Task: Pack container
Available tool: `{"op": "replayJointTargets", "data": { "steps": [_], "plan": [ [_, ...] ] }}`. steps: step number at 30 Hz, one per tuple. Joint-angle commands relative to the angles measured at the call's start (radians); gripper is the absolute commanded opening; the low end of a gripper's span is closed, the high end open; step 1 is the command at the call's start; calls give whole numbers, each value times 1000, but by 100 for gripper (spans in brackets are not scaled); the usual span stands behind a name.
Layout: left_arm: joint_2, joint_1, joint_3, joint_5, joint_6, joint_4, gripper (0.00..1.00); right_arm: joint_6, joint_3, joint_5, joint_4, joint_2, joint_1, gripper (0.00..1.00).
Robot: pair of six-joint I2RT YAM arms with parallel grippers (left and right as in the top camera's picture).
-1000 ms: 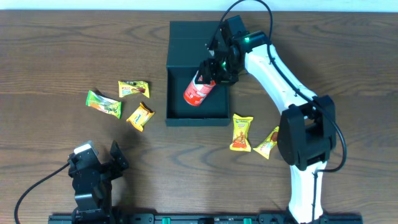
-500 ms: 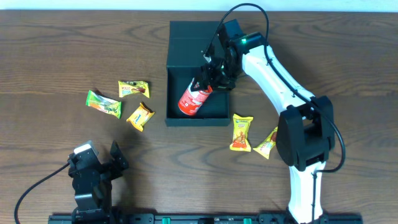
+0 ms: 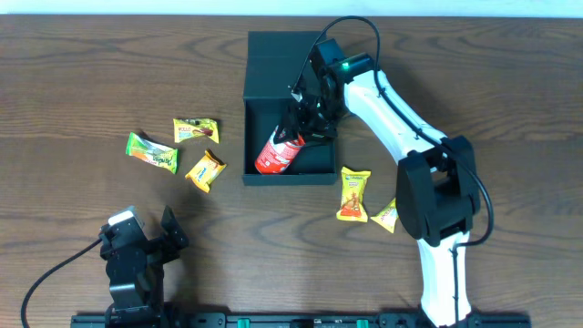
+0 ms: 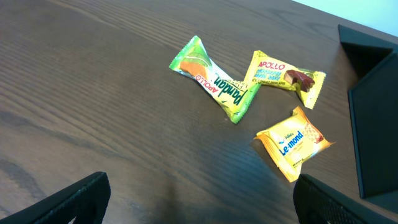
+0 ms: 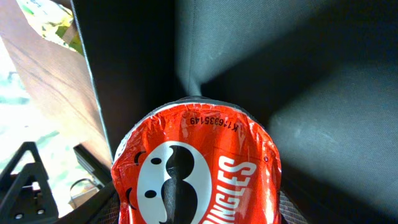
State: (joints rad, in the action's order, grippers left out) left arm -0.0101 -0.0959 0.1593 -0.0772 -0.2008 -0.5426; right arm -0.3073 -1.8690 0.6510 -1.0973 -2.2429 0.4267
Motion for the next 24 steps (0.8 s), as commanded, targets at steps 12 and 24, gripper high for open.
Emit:
{"op": "replayJointTargets", "data": {
  "steps": [12, 24],
  "plan": [
    [6, 3, -13, 0, 21, 1, 95, -11, 1, -119, 3, -52, 21, 99],
    [6, 3, -13, 0, 21, 1, 95, -33, -153, -204, -159, -52, 44, 99]
  ]
}}
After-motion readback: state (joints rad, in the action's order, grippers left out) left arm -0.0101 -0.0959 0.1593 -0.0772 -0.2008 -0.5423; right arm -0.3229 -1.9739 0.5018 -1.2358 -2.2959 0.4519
